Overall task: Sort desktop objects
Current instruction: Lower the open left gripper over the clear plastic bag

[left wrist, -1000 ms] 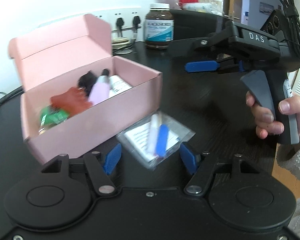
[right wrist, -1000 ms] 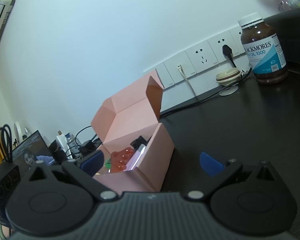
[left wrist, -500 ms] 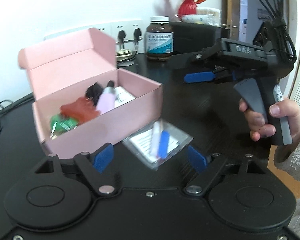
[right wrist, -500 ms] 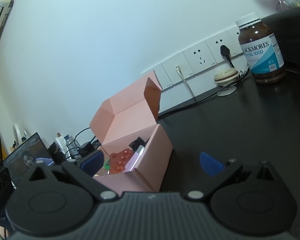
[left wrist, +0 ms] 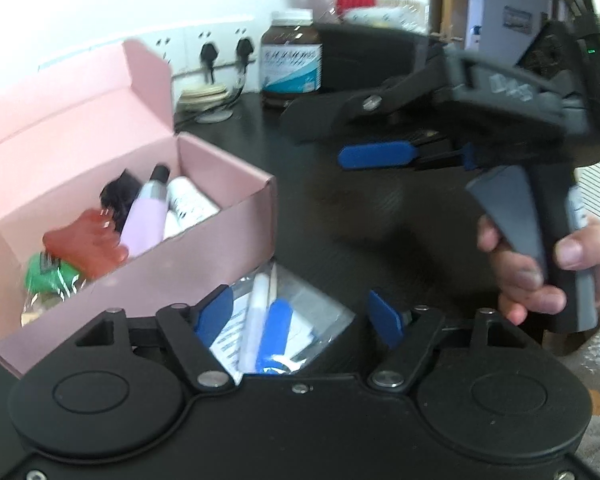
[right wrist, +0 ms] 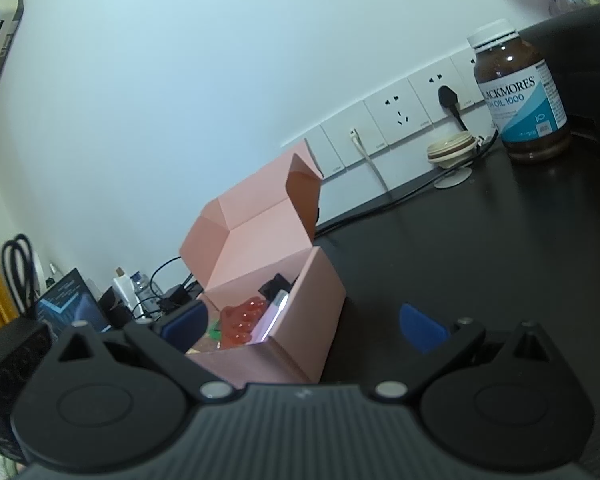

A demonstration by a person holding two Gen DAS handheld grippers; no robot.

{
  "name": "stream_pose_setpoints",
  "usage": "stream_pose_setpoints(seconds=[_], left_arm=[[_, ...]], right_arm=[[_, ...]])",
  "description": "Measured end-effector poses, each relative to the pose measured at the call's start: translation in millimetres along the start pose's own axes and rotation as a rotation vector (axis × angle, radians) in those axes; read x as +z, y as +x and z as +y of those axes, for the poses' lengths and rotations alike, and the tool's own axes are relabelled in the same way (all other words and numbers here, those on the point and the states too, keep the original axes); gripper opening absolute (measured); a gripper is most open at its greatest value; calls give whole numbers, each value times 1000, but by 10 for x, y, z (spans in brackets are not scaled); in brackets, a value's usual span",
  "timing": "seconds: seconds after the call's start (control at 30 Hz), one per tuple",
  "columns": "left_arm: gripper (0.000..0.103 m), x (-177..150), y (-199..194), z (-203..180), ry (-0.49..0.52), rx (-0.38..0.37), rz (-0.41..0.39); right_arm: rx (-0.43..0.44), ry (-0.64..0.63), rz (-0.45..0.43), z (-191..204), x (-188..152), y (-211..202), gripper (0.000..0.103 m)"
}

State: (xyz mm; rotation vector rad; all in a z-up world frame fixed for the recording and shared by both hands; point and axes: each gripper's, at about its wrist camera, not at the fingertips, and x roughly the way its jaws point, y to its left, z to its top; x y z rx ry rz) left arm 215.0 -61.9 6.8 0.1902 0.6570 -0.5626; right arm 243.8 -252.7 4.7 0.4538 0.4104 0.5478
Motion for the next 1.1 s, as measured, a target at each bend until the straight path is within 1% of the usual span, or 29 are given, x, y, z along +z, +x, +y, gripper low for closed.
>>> stream_pose_setpoints(seconds=[0.03, 0.1, 0.17, 0.33, 0.57, 0.73, 0.77, 0.83, 0.97, 1.03, 1.1], left_arm=[[68, -5, -4, 11, -3, 0, 3], [64, -32, -38, -9, 21, 8, 9], [62, -62, -91, -18, 36, 4, 14], [62, -153, -231, 19, 34, 7, 25], [63, -293, -427, 60, 16, 36, 27], [64, -308, -484, 80, 7, 56, 26], [65, -312, -492, 91, 6, 63, 23], [71, -318, -507, 108, 7, 77, 13], [85, -311, -572, 163, 6, 107, -30], [88, -303, -589, 207, -10, 107, -36], [95, -309, -573, 223, -18, 108, -26]], right_arm=[[1, 0, 1, 0, 1, 2, 102], [1, -1, 3, 1, 1, 7, 102], [2, 0, 6, 0, 3, 14, 102], [0, 2, 8, -6, 5, 22, 102], [0, 4, 11, -5, 4, 31, 102], [1, 7, 12, -13, 6, 31, 102], [1, 9, 12, -15, 7, 31, 102], [1, 12, 13, -20, 8, 33, 102], [1, 13, 14, -20, 7, 36, 102], [2, 12, 15, -20, 7, 40, 102], [3, 13, 16, -21, 7, 42, 102]])
